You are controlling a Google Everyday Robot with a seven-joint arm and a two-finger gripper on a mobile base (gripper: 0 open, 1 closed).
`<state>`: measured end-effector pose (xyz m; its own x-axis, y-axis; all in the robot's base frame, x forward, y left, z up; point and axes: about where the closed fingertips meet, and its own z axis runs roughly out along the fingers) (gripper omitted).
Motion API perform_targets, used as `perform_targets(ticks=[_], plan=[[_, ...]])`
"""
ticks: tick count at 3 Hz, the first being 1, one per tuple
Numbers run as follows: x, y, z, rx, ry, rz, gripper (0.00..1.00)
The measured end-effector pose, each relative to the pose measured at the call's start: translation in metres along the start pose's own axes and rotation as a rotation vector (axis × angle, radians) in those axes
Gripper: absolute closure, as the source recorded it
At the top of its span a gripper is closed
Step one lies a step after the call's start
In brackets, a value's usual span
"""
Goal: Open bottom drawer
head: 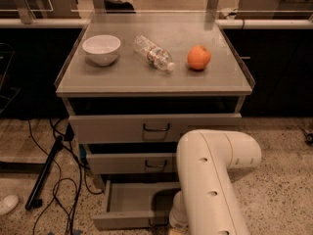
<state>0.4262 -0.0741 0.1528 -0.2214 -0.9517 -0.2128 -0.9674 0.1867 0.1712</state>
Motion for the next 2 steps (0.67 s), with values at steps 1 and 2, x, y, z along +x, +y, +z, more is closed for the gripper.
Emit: perform_targets(ticks=[1, 2], plan=[[0.001, 0.001, -0.001, -0.004, 0.002, -0.001, 0.00], [0.024, 0.032, -0.022, -0.027, -0.035, 0.013, 0.00]])
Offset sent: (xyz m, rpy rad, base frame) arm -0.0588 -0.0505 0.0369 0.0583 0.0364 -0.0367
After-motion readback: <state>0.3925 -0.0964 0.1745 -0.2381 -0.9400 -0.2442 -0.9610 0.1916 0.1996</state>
